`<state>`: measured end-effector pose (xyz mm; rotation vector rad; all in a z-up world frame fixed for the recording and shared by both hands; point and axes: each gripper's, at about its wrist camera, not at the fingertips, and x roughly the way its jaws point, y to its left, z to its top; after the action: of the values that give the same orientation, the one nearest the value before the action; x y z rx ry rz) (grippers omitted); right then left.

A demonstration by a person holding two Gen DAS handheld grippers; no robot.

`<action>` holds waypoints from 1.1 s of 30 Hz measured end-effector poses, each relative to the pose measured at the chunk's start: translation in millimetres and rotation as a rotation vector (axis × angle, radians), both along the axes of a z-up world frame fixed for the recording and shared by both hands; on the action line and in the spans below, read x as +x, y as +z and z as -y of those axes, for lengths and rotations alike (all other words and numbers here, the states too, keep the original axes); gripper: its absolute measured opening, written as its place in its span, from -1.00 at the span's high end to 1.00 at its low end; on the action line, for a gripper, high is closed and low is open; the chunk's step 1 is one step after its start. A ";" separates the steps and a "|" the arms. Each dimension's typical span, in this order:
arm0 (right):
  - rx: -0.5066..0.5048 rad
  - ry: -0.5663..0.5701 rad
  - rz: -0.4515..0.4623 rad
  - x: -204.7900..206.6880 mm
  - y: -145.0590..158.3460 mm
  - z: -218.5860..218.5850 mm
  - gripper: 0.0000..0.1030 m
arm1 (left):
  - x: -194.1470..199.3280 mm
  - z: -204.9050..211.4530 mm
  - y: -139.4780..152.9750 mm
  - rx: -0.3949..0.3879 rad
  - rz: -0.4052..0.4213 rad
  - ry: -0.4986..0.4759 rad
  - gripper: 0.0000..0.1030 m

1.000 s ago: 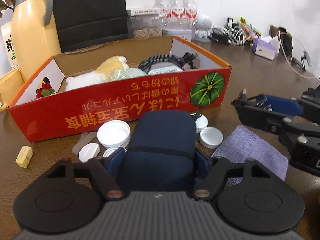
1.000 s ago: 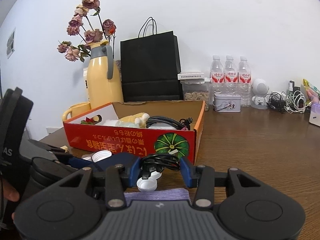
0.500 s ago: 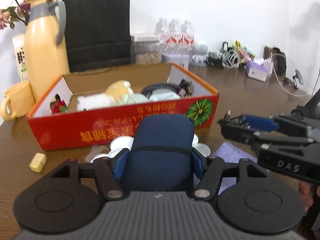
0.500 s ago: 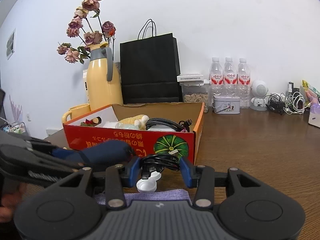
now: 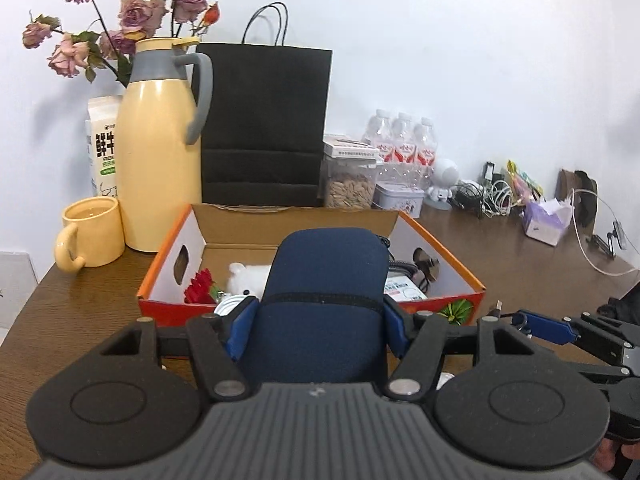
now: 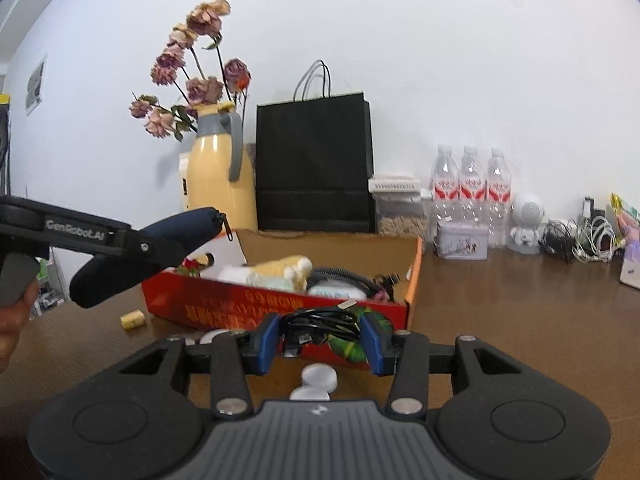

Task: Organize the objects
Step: 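Lift the navy case and cable plug up from the table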

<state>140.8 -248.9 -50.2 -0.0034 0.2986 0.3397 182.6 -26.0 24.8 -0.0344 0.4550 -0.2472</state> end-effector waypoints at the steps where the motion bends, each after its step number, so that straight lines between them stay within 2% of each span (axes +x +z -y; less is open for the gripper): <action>1: 0.000 0.003 0.002 1.0 0.8 -2.5 0.18 | -1.1 -0.3 -1.4 0.004 -0.001 -0.004 -0.25; 4: -0.010 0.013 -0.014 4.8 -2.3 -9.6 0.18 | -3.1 2.9 -17.1 0.034 -0.042 -0.023 -0.25; 9: -0.012 0.008 -0.029 6.7 -5.9 -10.8 0.18 | -4.0 8.9 -62.0 0.095 -0.177 -0.050 -0.25; 11: -0.012 0.007 -0.035 7.9 -7.4 -11.0 0.18 | -3.8 10.7 -73.4 0.123 -0.198 -0.044 -0.26; 13: -0.015 0.009 -0.041 8.2 -9.3 -11.2 0.18 | -5.0 14.1 -75.6 0.152 -0.188 -0.033 -0.32; 16: -0.010 0.008 -0.041 7.4 -10.4 -10.1 0.18 | -6.9 14.2 -75.5 0.155 -0.184 -0.037 -0.37; 21: -0.001 0.009 -0.050 8.5 -12.1 -8.4 0.18 | -18.4 12.4 -58.8 0.142 -0.080 -0.029 -0.63; 24: -0.001 0.014 -0.049 8.4 -11.9 -9.1 0.18 | -13.2 15.1 -57.3 0.145 -0.087 -0.042 -0.62; 27: -0.001 0.014 -0.050 8.2 -12.2 -9.2 0.18 | -3.0 19.9 -64.1 0.146 -0.130 -0.070 -0.43; 33: -0.001 0.021 -0.053 6.9 -12.5 -10.4 0.18 | -0.1 21.1 -71.0 0.159 -0.148 -0.062 -0.26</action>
<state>147.7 -238.5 -62.7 0.0014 0.3514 0.3610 182.5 -47.1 -46.2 0.1176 0.6227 -0.2699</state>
